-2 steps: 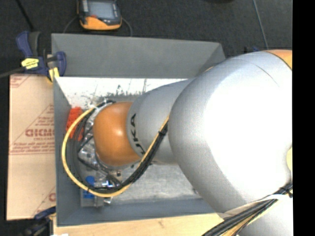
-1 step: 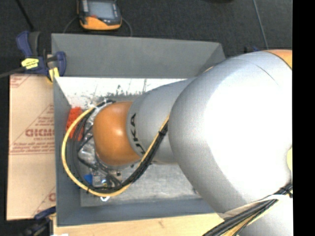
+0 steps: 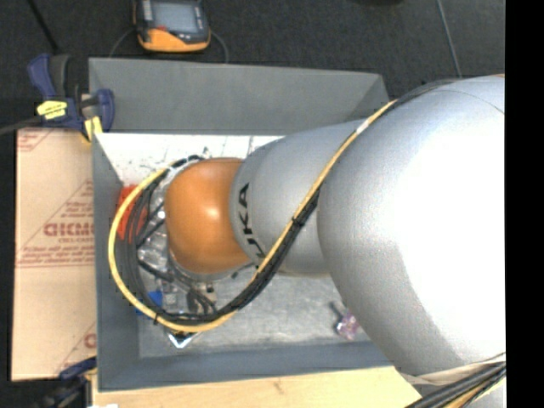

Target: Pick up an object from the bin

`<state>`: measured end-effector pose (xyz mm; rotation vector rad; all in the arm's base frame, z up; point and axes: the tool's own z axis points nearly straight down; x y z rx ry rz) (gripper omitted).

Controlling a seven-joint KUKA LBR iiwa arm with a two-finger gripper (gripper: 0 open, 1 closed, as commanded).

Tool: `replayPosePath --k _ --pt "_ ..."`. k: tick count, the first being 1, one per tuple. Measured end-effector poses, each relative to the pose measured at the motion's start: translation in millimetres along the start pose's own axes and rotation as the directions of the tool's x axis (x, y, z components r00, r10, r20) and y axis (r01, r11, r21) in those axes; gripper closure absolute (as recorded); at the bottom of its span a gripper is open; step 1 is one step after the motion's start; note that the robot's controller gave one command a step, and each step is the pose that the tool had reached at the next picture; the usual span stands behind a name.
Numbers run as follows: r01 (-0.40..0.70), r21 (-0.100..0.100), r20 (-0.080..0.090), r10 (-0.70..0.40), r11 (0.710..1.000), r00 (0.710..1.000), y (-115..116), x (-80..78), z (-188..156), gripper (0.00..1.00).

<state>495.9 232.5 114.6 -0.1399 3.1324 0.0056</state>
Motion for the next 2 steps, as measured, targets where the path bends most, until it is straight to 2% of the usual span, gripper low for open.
replayPosePath --k 1,2 --pt "-0.004 0.0 0.003 0.004 1.0 1.0 -3.0 5.2 -83.3 1.0" --pt "0.017 0.002 0.002 -0.017 1.0 1.0 -4.5 -5.4 -112.3 1.0"
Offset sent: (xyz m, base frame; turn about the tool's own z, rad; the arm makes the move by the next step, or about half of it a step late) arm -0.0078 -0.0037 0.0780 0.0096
